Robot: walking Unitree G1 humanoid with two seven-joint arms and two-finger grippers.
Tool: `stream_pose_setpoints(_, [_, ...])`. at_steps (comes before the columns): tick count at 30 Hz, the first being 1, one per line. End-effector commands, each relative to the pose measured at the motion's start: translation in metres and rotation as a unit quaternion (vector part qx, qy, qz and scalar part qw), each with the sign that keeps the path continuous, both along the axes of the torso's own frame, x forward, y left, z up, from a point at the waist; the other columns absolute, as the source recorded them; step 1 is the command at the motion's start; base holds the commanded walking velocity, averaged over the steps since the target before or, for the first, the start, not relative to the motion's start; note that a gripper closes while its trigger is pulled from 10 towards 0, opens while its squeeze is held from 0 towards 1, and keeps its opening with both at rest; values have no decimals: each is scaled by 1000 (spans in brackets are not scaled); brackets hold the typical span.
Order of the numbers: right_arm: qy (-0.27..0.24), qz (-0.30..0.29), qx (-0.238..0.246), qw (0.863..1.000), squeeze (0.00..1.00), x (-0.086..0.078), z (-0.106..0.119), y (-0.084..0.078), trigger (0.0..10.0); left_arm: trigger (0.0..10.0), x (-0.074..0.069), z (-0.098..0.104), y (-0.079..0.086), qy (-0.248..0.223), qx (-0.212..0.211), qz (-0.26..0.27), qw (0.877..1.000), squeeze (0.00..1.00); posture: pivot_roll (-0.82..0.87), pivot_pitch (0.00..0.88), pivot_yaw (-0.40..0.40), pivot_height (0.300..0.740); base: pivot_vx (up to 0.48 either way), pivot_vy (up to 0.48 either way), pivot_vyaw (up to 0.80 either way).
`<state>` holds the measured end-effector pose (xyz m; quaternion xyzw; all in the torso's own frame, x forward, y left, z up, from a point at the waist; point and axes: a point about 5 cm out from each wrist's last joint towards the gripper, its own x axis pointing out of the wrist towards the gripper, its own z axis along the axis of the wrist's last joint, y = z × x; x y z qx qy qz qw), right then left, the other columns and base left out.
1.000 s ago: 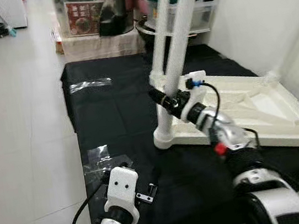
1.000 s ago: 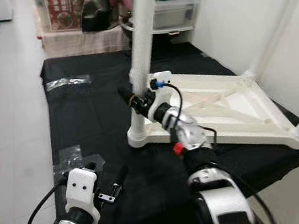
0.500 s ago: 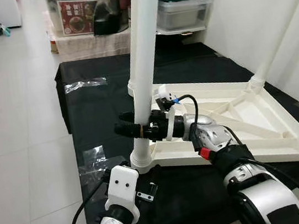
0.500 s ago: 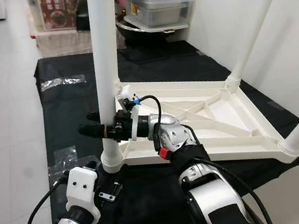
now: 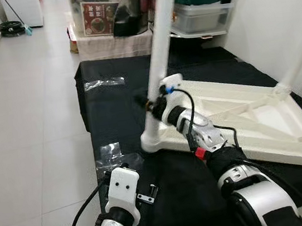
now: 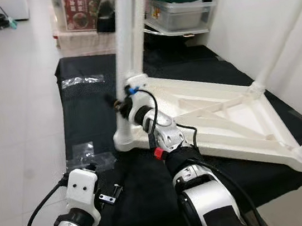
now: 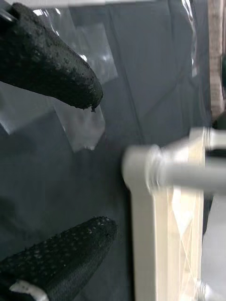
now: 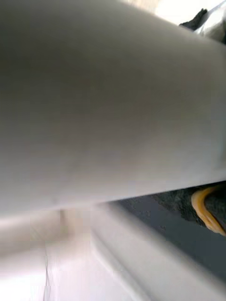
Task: Building children table
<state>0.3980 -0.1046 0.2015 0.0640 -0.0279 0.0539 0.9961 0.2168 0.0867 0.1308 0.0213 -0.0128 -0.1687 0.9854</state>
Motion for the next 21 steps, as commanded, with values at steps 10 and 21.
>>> stream_pose_setpoints(10, [-11, -153, 38, 987, 0, -16, -2, 2, 10000, 10000, -1, -2, -3, 4, -2, -9, 1000, 0, 103, 30, -134, 740, 0, 0, 0])
stream_pose_setpoints(21, [-75, -31, 3, 997, 0, -19, -5, 14, 10000, 10000, -7, 7, -10, -34, -16, -52, 998, 0, 101, 23, -137, 740, 0, 0, 0])
